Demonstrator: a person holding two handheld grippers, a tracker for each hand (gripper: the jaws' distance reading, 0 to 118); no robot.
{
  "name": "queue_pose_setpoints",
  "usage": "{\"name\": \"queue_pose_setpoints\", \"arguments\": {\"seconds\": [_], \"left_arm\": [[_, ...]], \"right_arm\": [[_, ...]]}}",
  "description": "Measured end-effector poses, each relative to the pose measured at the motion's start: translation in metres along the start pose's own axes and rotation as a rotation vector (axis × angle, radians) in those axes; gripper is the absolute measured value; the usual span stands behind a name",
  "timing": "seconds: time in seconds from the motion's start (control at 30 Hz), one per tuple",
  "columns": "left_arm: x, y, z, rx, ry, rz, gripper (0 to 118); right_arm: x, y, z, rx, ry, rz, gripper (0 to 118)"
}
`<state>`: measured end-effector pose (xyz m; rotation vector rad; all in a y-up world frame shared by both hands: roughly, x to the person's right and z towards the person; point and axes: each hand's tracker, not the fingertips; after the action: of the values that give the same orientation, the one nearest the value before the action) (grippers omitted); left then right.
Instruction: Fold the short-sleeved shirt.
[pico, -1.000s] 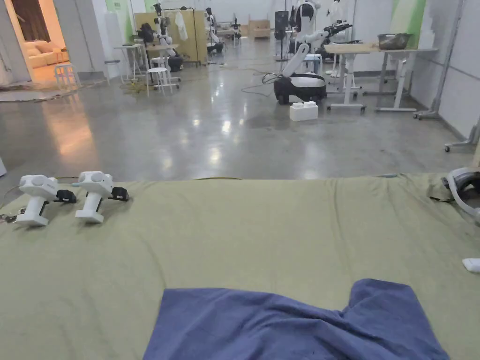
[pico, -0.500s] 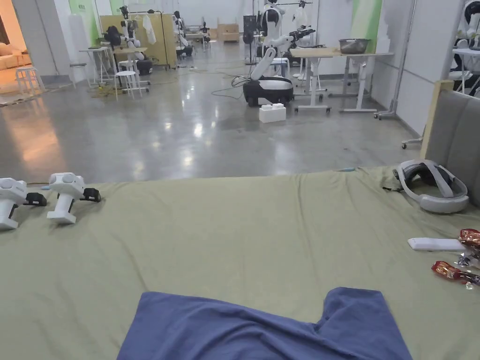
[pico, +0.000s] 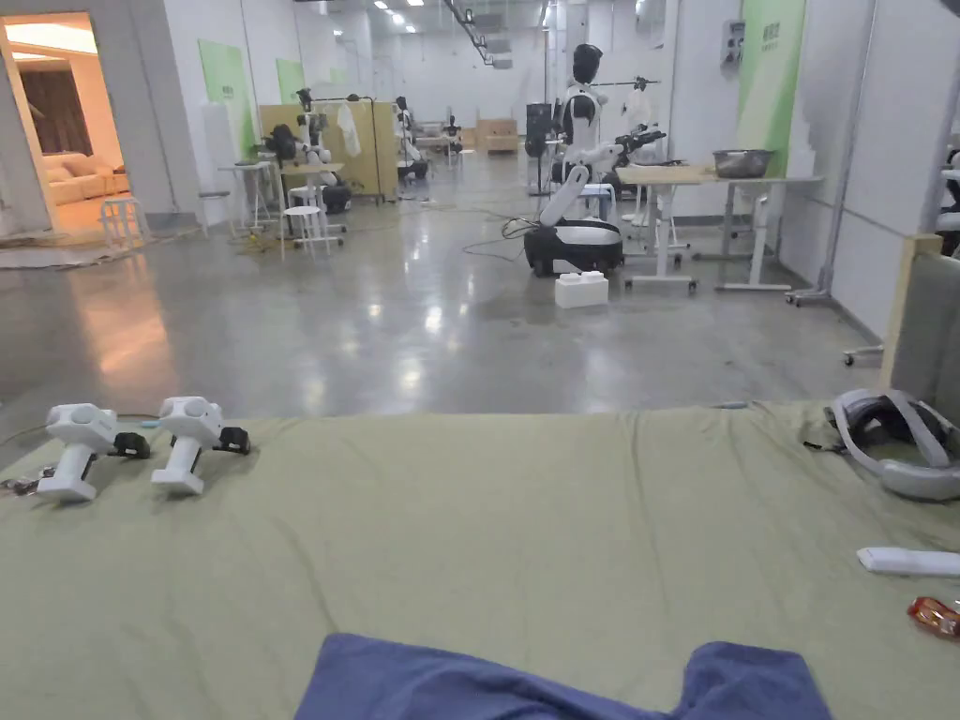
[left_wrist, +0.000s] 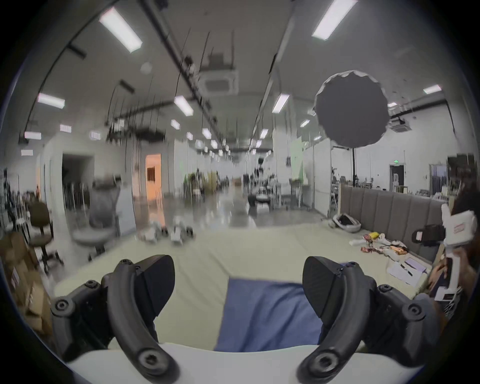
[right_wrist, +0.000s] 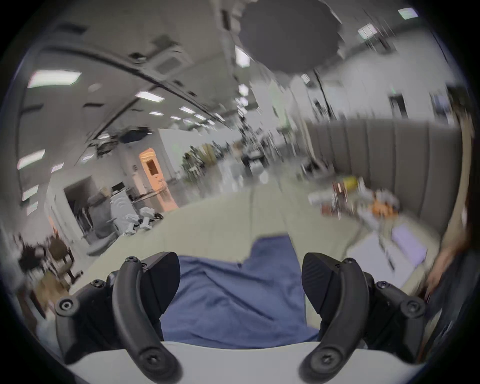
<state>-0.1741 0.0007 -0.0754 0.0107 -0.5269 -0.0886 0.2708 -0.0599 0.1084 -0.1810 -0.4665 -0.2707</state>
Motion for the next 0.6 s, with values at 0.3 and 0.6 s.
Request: {"name": "queue_pose_setpoints", "arguments": {"seconds": [0.3,0.6], "left_arm": [[0.033,0.026,0.029,0.083,-0.069,-0.065,50],[0.025,0.025,0.029,0.029,-0.083,0.055,1]], "right_arm": [[-0.055,0.026,0.048,0.124,0.079,0.127,6],[-0.076,0.014,0.05,0.118,0.066,0.281,5]]}}
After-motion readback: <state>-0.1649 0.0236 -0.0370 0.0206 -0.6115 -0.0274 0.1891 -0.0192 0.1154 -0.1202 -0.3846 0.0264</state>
